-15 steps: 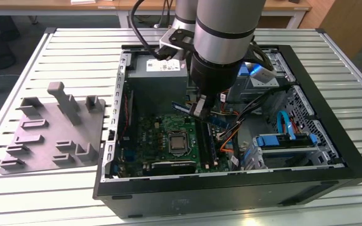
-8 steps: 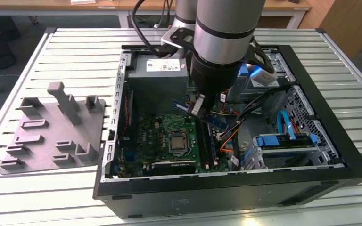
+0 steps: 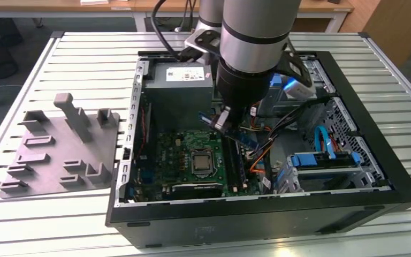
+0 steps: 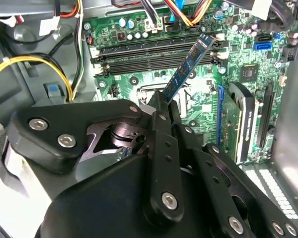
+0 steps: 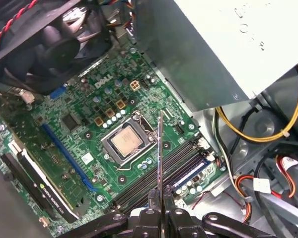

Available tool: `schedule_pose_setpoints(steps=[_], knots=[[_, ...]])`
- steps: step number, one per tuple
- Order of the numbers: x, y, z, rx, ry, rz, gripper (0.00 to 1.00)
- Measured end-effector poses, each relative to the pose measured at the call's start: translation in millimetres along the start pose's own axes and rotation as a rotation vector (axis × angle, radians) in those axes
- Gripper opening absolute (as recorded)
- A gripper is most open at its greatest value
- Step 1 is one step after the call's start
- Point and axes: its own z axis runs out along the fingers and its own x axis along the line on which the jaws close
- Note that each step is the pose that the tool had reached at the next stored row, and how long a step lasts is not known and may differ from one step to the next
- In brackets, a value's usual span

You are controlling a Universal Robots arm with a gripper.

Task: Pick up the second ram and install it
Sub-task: 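Insert the second ram into the second slot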

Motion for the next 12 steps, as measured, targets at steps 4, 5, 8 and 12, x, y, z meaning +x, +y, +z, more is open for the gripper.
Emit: schedule_pose_setpoints(steps=[4,5,8,12], knots=[[0.0,0.0,0.0,0.0018,-0.0011,0.039,0.14],[0.0,0.0,0.0,0.0023,-0.0013,0.049,0.14],[0.0,0.0,0.0,0.0038,-0.0022,0.080,0.14],[0.0,0.0,0.1,0.0057,-0.0035,0.122,0.14]])
